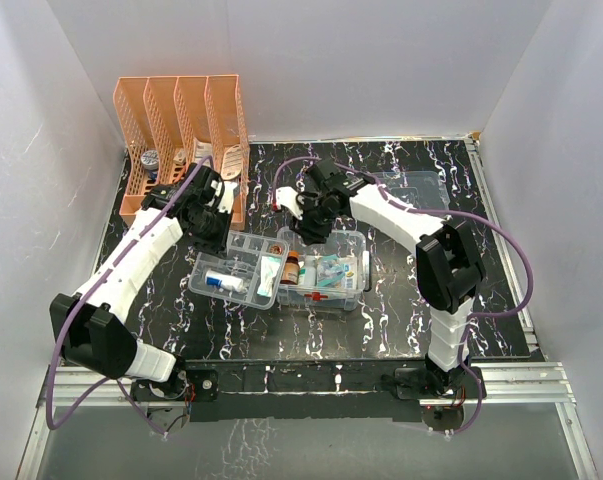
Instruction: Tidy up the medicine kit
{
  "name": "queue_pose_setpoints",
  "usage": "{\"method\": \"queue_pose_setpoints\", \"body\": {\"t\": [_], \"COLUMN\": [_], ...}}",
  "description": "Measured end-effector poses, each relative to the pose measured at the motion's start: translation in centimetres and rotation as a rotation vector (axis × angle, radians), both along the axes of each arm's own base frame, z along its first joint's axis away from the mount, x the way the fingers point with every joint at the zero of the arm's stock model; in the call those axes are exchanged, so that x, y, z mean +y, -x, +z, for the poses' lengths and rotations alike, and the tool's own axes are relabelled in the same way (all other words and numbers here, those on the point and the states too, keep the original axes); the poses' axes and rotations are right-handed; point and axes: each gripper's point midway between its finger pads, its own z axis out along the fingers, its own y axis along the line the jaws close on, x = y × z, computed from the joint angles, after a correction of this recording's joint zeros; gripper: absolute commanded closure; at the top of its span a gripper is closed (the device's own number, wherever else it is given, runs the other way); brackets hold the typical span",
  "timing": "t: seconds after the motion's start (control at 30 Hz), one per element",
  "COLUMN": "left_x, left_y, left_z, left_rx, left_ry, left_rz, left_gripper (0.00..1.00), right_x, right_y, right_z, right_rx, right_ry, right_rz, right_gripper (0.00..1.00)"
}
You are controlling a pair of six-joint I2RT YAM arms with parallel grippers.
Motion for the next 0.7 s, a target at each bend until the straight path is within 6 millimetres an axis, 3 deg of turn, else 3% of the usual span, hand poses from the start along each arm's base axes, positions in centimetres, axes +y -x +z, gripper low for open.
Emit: {"method": "queue_pose_setpoints", "body": {"t": [0.1, 0.17, 0.3, 0.4, 0.5, 0.6, 0.7], "left_x": [0.0, 0.0, 0.1, 0.2, -0.1, -0.6, -1.3], "left_y": [-0.2, -0.3, -0.2, -0.5, -1.6, -3.2, -5.0], "left_z": [0.4, 0.5, 0.5, 1.0, 1.8, 2.8, 3.5], "left_rx": [-0.011, -0.015, -0.012, -0.016, -0.037, -0.060, -0.080], "left_ry": [0.002, 0.001, -0.007, -0.015, -0.017, -0.015, -0.011], "left_rz": [-0.004, -0.007, -0.011, -0.015, -0.020, -0.028, -0.034], "left_gripper": [1.00, 1.00, 1.00, 1.00, 1.00, 1.00, 1.00], "right_x": [0.0, 0.0, 0.3, -0.1, -1.1, -2.8, -5.3], "right_y": [0.7, 0.9, 0.3, -1.1, -3.4, -5.4, -6.8], "right_z": [-0.6, -0.6, 1.6, 5.4, 10.7, 16.6, 20.8], "right_rx": [0.019, 0.022, -0.026, -0.114, -0.269, -0.436, -0.546], "right_ry": [0.006, 0.001, -0.048, -0.115, -0.194, -0.275, -0.332], "right_rz": [0.002, -0.004, -0.034, -0.098, -0.198, -0.327, -0.476], "right_gripper": [0.44, 0.42, 0.33, 0.18, 0.07, 0.05, 0.06]}}
